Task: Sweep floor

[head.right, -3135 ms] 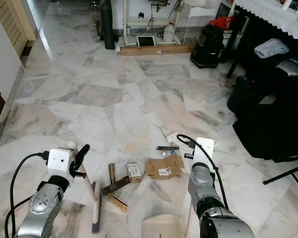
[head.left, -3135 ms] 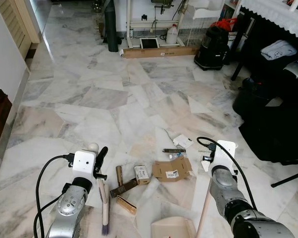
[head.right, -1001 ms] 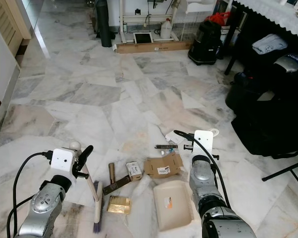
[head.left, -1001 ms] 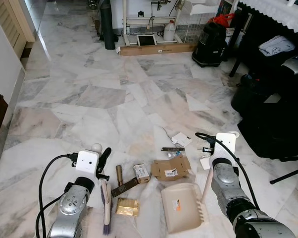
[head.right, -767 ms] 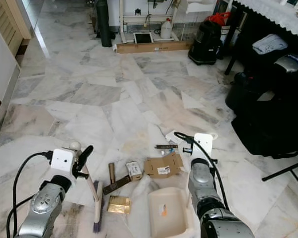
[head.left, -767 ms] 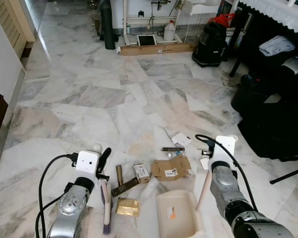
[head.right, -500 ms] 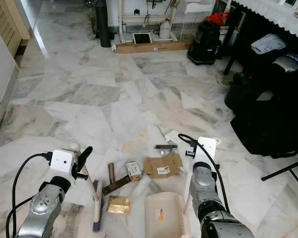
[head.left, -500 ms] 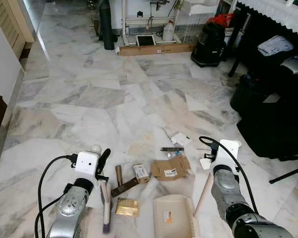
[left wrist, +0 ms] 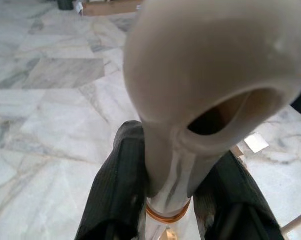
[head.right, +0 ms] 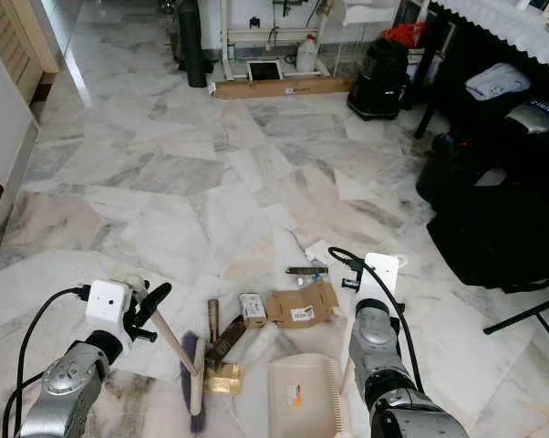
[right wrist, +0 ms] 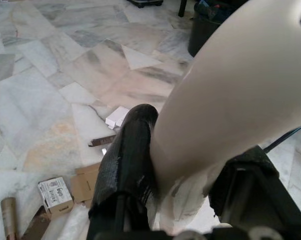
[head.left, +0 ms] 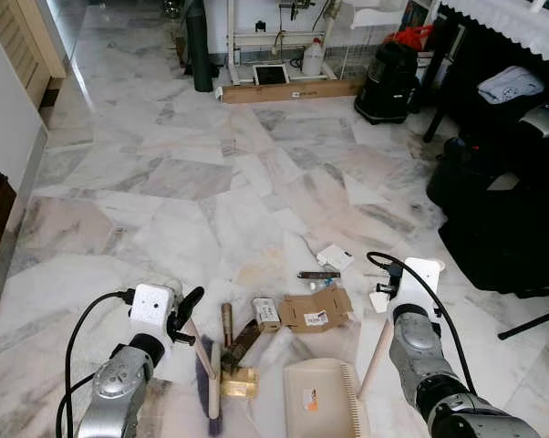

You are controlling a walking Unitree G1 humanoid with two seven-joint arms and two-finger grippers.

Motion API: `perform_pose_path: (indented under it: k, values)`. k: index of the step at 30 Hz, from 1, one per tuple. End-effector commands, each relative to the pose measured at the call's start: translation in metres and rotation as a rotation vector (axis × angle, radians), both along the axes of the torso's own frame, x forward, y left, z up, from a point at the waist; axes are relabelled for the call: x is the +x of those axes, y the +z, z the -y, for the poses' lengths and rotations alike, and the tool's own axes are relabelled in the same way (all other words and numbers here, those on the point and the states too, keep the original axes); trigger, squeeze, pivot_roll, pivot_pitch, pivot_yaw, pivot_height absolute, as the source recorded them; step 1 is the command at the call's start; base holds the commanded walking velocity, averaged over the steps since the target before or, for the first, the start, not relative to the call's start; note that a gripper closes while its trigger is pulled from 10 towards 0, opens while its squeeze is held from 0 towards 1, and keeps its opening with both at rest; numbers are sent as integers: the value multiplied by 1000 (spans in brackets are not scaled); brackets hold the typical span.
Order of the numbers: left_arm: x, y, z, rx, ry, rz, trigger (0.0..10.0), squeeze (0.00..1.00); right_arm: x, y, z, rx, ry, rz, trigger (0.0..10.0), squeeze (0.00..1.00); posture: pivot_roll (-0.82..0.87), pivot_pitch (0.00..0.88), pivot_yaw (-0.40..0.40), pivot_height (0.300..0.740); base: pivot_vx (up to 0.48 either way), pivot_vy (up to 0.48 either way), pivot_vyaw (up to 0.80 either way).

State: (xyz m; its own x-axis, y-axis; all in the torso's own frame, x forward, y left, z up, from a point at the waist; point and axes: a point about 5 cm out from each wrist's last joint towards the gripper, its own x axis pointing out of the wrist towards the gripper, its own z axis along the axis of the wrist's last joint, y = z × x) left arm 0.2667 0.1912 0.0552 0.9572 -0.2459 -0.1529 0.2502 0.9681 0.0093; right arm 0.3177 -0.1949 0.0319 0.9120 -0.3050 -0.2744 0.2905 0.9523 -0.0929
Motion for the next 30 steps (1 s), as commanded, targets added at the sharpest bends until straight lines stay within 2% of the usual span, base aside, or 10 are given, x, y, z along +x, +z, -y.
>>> perform_pose_path:
  k: [1,7,14,16,19,24,30]
  values:
    - [-8,-15,5,-85,-26,-106,10000,0,-6,-9,0,-2,2,-48,10000,0,52,91,-77,740,0,0,0]
    - [-5,-10,1,-154,-27,-121,10000,0,-6,-9,0,-2,2,-49,10000,0,52,93,-76,740,0,0,0]
    - [-5,-2,-1,-272,-42,-139,10000,0,-7,-10,-2,-2,1,-53,10000,0,52,93,-76,740,0,0,0]
    - [-5,-1,-2,-278,-53,-142,10000,0,-7,-10,-2,-2,1,-54,10000,0,52,93,-76,740,0,0,0]
    - [-9,0,2,-278,-130,-168,10000,0,-7,-10,-2,-4,2,-54,10000,0,52,93,-76,740,0,0,0]
    - [-12,4,6,-296,-190,-185,10000,0,-7,-10,-2,-6,2,-53,10000,0,52,93,-76,740,0,0,0]
    - [-12,17,15,-360,-278,-168,10000,0,-6,-9,-2,-7,3,-52,10000,0,55,91,-78,740,0,0,0]
